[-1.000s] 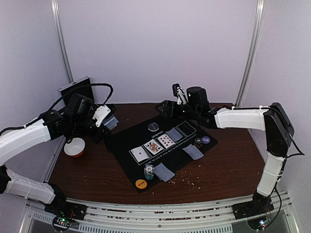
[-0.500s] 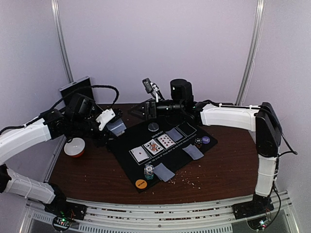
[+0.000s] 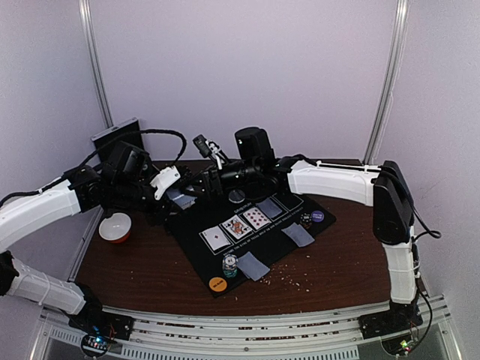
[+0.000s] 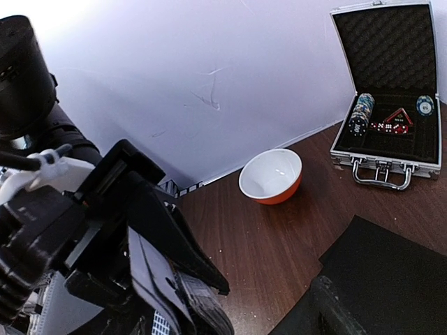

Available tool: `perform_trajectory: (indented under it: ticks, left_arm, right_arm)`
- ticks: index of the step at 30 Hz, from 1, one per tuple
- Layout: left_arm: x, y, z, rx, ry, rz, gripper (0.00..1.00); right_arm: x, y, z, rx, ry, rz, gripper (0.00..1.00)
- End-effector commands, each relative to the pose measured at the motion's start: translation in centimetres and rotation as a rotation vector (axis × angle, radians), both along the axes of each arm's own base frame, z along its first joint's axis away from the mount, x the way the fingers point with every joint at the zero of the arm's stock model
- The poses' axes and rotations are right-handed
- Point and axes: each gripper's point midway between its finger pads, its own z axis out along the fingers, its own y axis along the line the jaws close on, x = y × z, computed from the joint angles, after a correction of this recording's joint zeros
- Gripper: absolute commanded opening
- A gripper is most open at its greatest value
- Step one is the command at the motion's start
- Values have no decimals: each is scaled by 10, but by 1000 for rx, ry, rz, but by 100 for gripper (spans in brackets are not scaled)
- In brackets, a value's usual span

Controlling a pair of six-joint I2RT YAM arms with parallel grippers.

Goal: Distribute texas hold em gaming equipment
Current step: Pick up the poker card from the face-down deck piles, then place the poker card in the community card area.

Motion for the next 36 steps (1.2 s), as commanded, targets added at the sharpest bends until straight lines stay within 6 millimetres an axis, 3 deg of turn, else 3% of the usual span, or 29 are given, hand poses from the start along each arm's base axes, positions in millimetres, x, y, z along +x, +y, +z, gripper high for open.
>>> perform_trajectory:
  ticks: [1,12,22,29,36]
  left_arm:
    - [5,-6,19,-26,-52,-11,38]
    - [12,3,11,18,-64,42,37]
    - [18,12,9,43,-78,98,37]
    - [21,15,8,54,-83,125,37]
    - [31,24,10,68,-97,206,37]
  right_arm:
    - [8,3,-5,-33,-22,-35,74]
    - [4,-11,9,-42,-60,-44,38]
    - [-2,-17,22,-42,-80,-34,20]
    - [-4,-21,25,-59,-92,-34,0]
    - [2,-33,33,-64,-87,-58,0]
